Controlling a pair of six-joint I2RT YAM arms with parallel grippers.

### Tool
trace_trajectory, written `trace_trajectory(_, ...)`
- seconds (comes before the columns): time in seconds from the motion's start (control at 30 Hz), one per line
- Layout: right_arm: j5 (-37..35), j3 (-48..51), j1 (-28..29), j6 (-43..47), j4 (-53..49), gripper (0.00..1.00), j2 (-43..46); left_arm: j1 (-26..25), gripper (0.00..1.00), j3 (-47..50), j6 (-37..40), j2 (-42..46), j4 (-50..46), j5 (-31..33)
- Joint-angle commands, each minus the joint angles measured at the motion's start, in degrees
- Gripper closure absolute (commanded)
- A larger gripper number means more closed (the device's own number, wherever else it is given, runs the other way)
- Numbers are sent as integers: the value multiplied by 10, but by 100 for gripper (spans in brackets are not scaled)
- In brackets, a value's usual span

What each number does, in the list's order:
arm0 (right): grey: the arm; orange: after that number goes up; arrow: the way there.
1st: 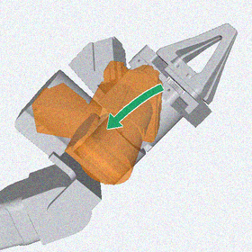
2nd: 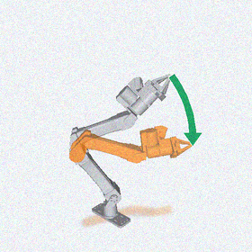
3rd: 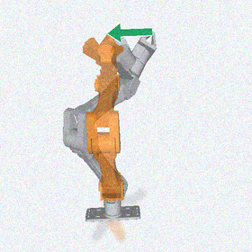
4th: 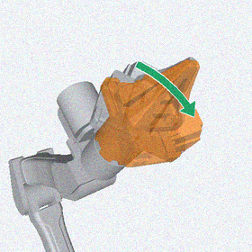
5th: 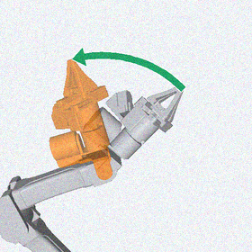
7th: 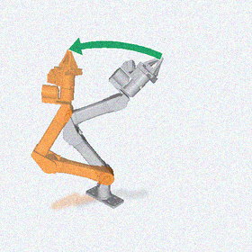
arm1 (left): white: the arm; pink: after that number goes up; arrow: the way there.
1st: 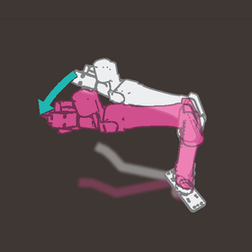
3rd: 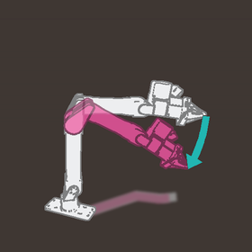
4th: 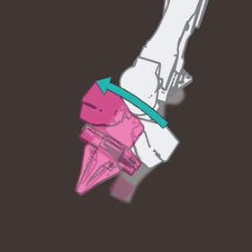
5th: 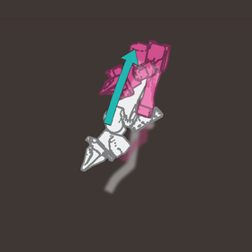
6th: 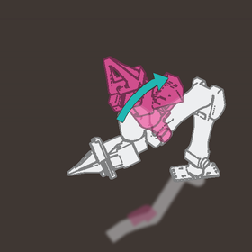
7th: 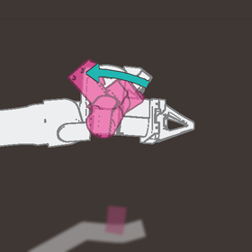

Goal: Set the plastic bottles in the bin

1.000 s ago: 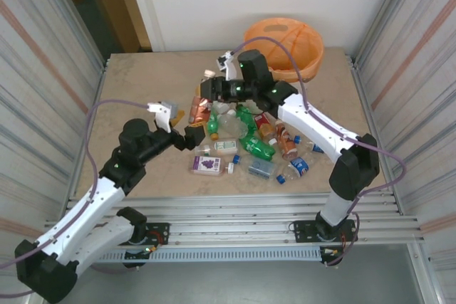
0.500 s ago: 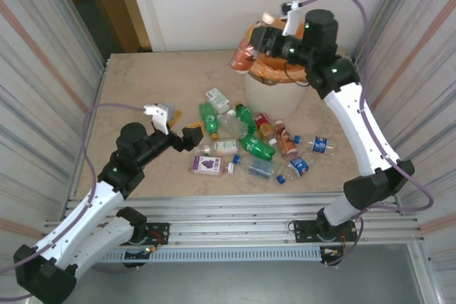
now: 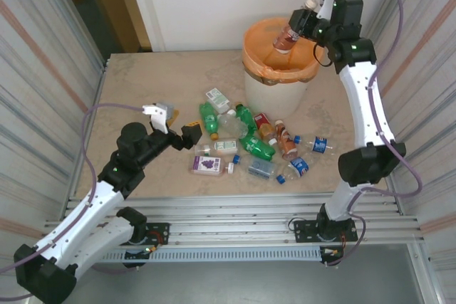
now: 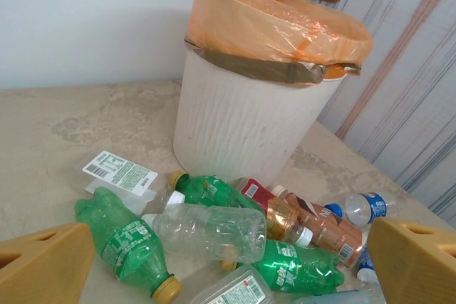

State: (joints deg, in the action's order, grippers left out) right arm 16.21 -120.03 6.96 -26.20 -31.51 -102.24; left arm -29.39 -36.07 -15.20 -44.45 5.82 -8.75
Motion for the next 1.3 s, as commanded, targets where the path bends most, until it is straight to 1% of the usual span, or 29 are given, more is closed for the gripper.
trace_trajectory(0.0, -9, -26, 2, 30, -42, 77, -36, -3, 1, -6, 3, 5, -3, 16)
trace_trajectory(0.13, -5, -43, 5, 38, -58, 74, -69, -4, 1, -6, 3, 7, -4, 21)
trace_trajectory(0.47, -26, -85, 34, 78, -114, 62, -134, -4, 1, -13, -3, 6, -11, 34)
trace_trajectory(0.57, -33, -105, 42, 85, -130, 53, -150, -3, 1, -15, -4, 6, -17, 36)
trace_trajectory(0.7, -45, -143, 49, 94, -155, 35, -170, -4, 1, -19, -4, 8, -27, 42)
trace_trajectory(0.8, -51, -173, 51, 100, -174, 27, -179, -4, 1, -17, -1, 13, -29, 44)
trace_trajectory(0.9, -59, -185, 51, 105, -180, 23, -174, -4, 1, -12, -1, 19, -32, 52)
trace_trajectory(1.03, -64, -185, 51, 109, -183, 21, -152, -3, 1, -11, 1, 23, -38, 62)
trace_trajectory(1.17, -75, -183, 53, 117, -192, 19, -120, -4, 1, -10, -1, 23, -44, 70)
trace_trajectory(1.27, -91, -167, 58, 128, -190, 16, -90, -4, 1, -9, -2, 22, -46, 73)
